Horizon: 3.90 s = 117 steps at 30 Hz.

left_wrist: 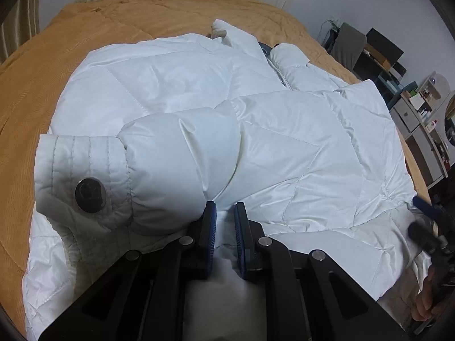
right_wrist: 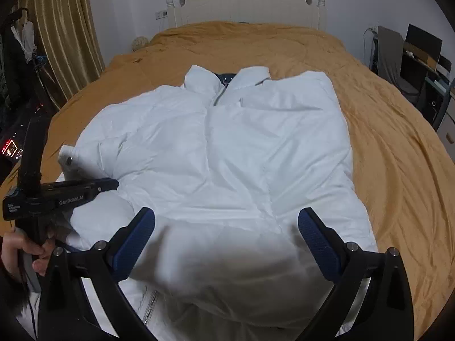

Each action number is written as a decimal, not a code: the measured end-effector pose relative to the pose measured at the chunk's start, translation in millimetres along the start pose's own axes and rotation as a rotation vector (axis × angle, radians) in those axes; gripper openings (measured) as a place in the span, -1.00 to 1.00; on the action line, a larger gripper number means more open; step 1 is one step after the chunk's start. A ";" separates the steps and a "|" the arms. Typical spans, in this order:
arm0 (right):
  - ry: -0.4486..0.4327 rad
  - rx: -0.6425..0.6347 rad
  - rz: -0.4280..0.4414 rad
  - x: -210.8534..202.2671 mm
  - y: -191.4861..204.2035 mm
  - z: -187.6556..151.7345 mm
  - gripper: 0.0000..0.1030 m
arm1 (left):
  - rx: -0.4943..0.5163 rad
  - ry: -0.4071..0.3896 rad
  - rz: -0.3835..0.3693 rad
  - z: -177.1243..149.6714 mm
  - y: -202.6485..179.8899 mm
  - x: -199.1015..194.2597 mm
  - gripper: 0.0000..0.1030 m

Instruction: Fold large clothes

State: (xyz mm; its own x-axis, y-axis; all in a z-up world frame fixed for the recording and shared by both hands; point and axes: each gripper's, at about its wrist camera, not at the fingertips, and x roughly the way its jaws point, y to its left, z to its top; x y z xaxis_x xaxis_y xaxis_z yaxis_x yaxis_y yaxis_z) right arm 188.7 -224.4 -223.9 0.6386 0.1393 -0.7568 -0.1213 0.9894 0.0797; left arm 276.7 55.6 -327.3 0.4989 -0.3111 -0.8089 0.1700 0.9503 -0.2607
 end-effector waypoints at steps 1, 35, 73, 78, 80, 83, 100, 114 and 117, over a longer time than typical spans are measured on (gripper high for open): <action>0.055 0.007 -0.005 8.6 -6.7 -5.5 0.96 | -0.001 -0.003 -0.007 -2.9 -5.3 2.7 -0.74; 0.057 0.110 -0.031 36.1 -61.1 96.9 0.64 | 0.048 -0.052 0.045 -26.1 -14.2 -8.5 -0.72; 0.159 0.128 -0.116 49.0 -82.5 -5.2 0.99 | -0.139 0.052 -0.109 -53.0 6.4 -44.3 -0.75; 0.095 0.138 -0.118 -25.2 -98.5 -6.2 0.99 | -0.232 -0.071 -0.110 -67.4 36.7 -113.7 -0.74; 0.087 0.163 -0.125 -51.0 -108.3 -13.1 1.00 | -0.241 -0.119 -0.045 -75.2 44.0 -134.9 -0.74; 0.122 0.221 -0.044 -70.0 -108.3 -30.3 1.00 | -0.187 -0.056 -0.094 -95.6 32.6 -134.1 -0.74; 0.339 0.018 -0.091 -82.5 -77.7 -92.6 0.99 | -0.013 0.129 -0.001 -147.2 34.1 -157.9 -0.74; 0.540 0.360 0.190 -6.1 -172.3 -82.6 1.00 | -0.379 0.092 -0.219 -122.9 149.5 -131.7 -0.73; 0.507 0.376 0.277 -17.8 -167.7 -89.7 1.00 | -0.427 0.087 -0.309 -136.4 152.7 -135.4 -0.73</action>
State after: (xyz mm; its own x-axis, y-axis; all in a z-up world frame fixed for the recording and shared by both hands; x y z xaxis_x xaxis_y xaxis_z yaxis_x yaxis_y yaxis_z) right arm 129.5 -396.5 -281.9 0.1761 0.4435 -0.8788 0.1016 0.8798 0.4643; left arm 119.2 243.9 -329.4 0.4053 -0.5921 -0.6966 -0.0720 0.7389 -0.6700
